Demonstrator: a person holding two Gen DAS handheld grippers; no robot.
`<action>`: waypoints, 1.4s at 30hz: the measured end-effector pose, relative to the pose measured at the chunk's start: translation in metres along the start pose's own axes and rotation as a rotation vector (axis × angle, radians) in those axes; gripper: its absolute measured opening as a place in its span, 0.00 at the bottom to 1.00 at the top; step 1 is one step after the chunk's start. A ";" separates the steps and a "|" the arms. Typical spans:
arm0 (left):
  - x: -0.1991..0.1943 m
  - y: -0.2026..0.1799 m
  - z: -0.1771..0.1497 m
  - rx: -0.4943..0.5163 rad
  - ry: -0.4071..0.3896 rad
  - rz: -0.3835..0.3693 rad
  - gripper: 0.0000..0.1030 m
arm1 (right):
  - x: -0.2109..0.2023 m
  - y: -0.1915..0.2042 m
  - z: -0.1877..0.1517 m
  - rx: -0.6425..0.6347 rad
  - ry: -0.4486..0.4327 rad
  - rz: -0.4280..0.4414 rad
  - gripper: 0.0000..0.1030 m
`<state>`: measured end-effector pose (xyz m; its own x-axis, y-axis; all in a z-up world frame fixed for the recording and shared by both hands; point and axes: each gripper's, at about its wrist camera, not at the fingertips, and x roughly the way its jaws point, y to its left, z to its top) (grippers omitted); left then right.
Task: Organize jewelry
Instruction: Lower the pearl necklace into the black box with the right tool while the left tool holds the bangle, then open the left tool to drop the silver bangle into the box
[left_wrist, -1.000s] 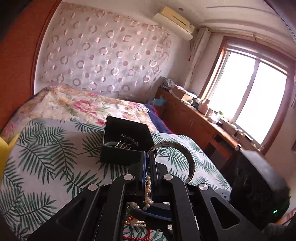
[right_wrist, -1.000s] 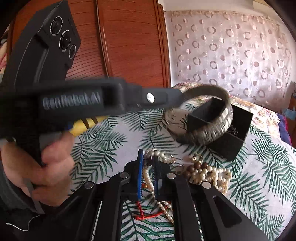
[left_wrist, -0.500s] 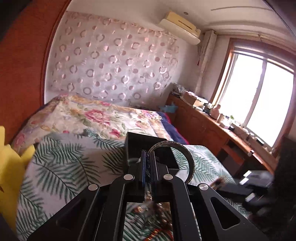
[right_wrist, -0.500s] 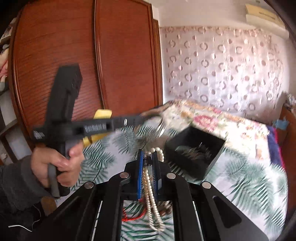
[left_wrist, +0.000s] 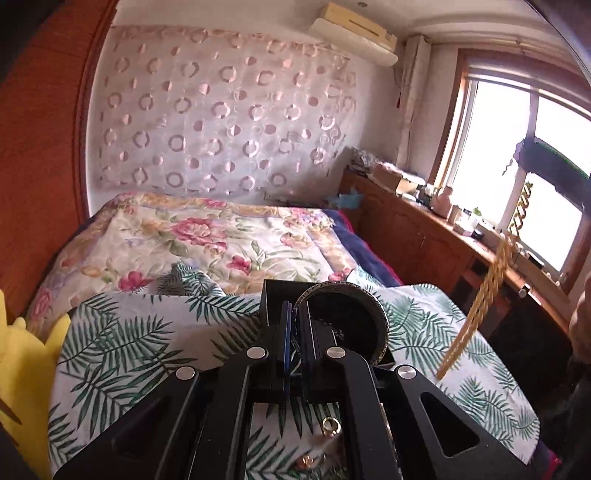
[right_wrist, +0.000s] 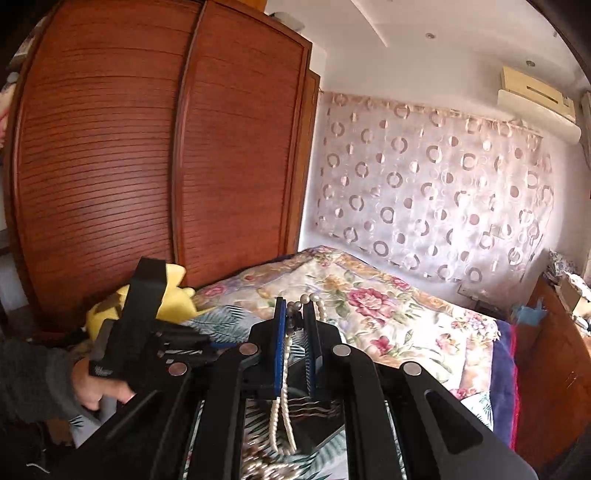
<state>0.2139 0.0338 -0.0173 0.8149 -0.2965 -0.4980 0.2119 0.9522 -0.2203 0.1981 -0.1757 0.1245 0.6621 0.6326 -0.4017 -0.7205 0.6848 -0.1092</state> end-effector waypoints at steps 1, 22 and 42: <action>0.005 -0.001 0.000 0.004 0.008 0.001 0.03 | 0.008 -0.005 0.001 -0.001 0.010 -0.006 0.10; 0.042 0.002 -0.017 0.046 0.091 0.021 0.02 | 0.113 -0.055 -0.064 0.069 0.182 -0.095 0.10; 0.007 -0.002 -0.042 0.097 0.111 0.071 0.24 | 0.162 -0.057 -0.118 0.114 0.433 -0.094 0.26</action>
<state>0.1966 0.0267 -0.0554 0.7663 -0.2298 -0.6000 0.2114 0.9720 -0.1023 0.3221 -0.1544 -0.0415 0.5589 0.3728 -0.7407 -0.6180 0.7829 -0.0723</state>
